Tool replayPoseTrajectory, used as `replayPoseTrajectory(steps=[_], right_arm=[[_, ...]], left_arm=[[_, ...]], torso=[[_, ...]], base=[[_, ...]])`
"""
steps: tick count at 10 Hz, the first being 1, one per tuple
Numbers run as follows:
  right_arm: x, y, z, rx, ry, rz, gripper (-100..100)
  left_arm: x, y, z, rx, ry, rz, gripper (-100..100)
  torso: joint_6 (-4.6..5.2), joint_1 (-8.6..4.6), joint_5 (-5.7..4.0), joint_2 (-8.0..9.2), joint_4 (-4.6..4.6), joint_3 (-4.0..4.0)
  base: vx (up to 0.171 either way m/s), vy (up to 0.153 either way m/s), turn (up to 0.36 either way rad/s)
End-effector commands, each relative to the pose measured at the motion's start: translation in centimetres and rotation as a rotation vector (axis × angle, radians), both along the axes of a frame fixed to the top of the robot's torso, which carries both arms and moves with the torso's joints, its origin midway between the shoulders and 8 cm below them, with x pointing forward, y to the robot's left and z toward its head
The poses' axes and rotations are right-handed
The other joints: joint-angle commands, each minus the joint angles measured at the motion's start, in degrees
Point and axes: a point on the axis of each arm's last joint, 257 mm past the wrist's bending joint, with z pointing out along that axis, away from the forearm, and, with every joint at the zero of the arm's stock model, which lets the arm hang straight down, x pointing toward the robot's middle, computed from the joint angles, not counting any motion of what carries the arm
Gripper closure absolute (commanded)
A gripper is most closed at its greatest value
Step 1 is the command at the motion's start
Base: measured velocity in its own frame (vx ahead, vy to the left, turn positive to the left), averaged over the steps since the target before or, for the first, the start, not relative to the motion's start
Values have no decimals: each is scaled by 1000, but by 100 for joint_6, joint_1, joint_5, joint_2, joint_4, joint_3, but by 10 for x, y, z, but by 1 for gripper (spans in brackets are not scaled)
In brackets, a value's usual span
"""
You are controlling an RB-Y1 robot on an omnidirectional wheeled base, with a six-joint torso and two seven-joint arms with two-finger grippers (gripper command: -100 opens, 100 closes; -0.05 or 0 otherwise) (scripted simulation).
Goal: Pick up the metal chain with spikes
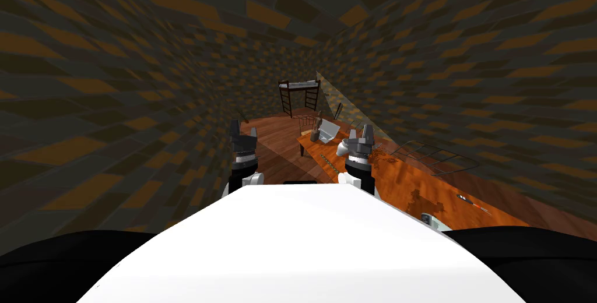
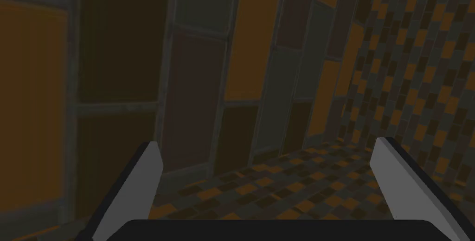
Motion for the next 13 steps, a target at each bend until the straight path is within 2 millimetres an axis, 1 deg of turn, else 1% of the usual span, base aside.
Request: replayPoseTrajectory(steps=[1, 3, 5, 6, 8, 10, 12, 13], right_arm=[[3, -1, -13, -44, 47, 10, -100], [7, -4, -32, -89, 111, 13, -100], [10, -11, -60, -136, 196, 10, -100], [10, -11, -60, -136, 196, 10, -100], [11, -23, -98, -186, 307, -2, -100], [8, -38, -142, -240, 435, -20, -100], [-1, -57, -193, -299, 583, -43, -100], [-2, -58, -199, -296, 595, -44, -100]], left_arm=[[0, 0, 0, 0, 0, 0, 0], [0, 0, 0, 0, 0, 0, 0], [0, 0, 0, 0, 0, 0, 0], [0, 0, 0, 0, 0, 0, 0], [0, 0, 0, 0, 0, 0, 0], [0, 0, 0, 0, 0, 0, 0], [0, 0, 0, 0, 0, 0, 0], [0, 0, 0, 0, 0, 0, 0]], torso=[[0, 0, 0, 0, 0, 0], [-1, 26, 5, 16, 3, 9], [0, 36, 8, 19, 4, 11], [-1, 33, 8, 18, 4, 11], [-2, 19, 4, 6, 1, 3], [-2, 31, 7, 7, 1, 4], [-1, 31, 7, 2, 0, 1], [-1, 31, 8, 3, 1, 2]], base=[[-21, 44, 101], [-48, 90, 100], [-42, 94, 140], [-18, 55, 40], [-8, 68, 151], [-5, 95, 236], [5, 92, 235], [12, 60, 91]])
